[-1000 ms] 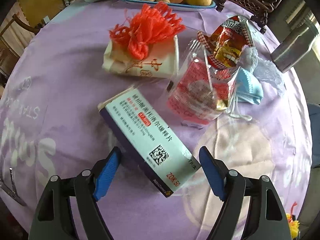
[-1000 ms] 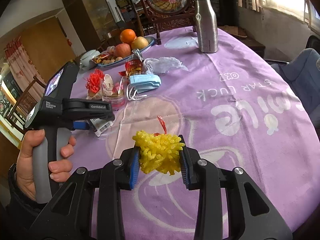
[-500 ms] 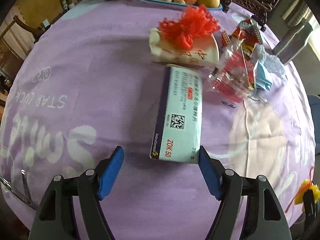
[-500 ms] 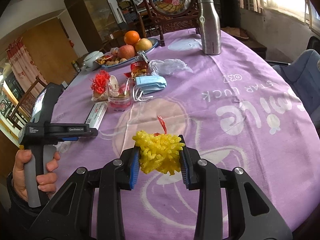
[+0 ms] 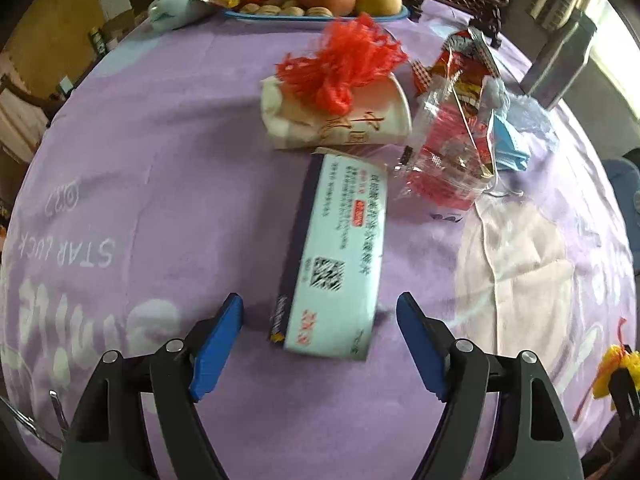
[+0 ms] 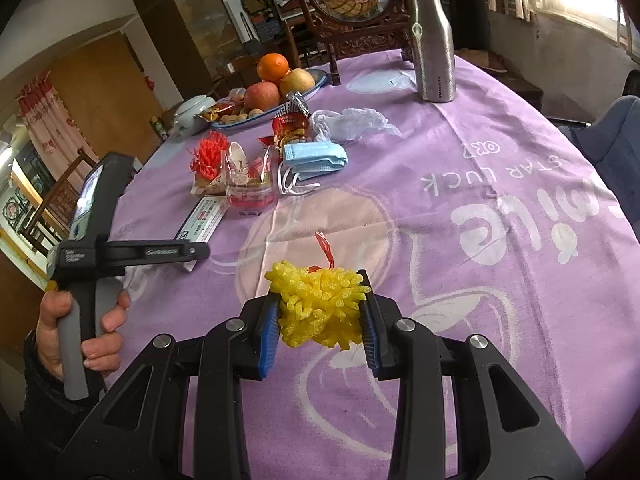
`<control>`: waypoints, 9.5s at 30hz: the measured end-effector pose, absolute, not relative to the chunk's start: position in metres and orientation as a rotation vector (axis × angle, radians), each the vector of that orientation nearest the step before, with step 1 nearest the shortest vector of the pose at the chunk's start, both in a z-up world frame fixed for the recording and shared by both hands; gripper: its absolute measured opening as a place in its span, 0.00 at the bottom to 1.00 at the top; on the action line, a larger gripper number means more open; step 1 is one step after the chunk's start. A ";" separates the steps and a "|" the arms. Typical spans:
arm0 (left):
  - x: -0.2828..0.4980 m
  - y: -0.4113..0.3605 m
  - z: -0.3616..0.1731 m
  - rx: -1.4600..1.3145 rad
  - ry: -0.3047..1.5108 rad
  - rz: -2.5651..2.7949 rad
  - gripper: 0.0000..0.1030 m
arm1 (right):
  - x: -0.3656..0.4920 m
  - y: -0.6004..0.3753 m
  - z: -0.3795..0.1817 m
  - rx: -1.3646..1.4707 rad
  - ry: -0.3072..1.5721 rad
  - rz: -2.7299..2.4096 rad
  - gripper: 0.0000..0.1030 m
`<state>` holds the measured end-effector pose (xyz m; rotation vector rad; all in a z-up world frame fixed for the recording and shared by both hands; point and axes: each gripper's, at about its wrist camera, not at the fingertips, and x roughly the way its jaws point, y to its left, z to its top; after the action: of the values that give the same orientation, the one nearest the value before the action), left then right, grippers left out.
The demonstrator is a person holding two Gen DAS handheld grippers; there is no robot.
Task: Collect trash
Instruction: 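Grasp the white medicine box with the left gripper, then carry the pom-pom and medicine box in both grippers over the red wastebasket, then open both grippers to drop the pom-pom and box into the basket, then raise both tools back over the table, then grasp the red-printed plastic bag with the right gripper, then grasp the red tassel from the paper cup with the left gripper while the right gripper holds the bag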
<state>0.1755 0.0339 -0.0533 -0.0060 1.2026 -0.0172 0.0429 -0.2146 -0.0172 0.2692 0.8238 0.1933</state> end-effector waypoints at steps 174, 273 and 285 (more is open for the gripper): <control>-0.169 -0.335 -0.027 0.625 0.903 -1.124 0.94 | -0.289 -0.489 -0.074 0.689 0.729 -0.729 0.73; 0.277 0.039 -0.015 -0.033 0.987 0.006 0.45 | 0.089 -0.187 0.004 0.305 0.868 0.284 0.29; 0.268 0.040 -0.007 -0.021 0.944 0.053 0.11 | 0.088 -0.190 0.009 0.320 0.846 0.272 0.30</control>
<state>0.2678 0.0403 -0.0068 -0.0214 0.9438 0.0530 0.0884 -0.1900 0.0094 0.3205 0.8461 0.2721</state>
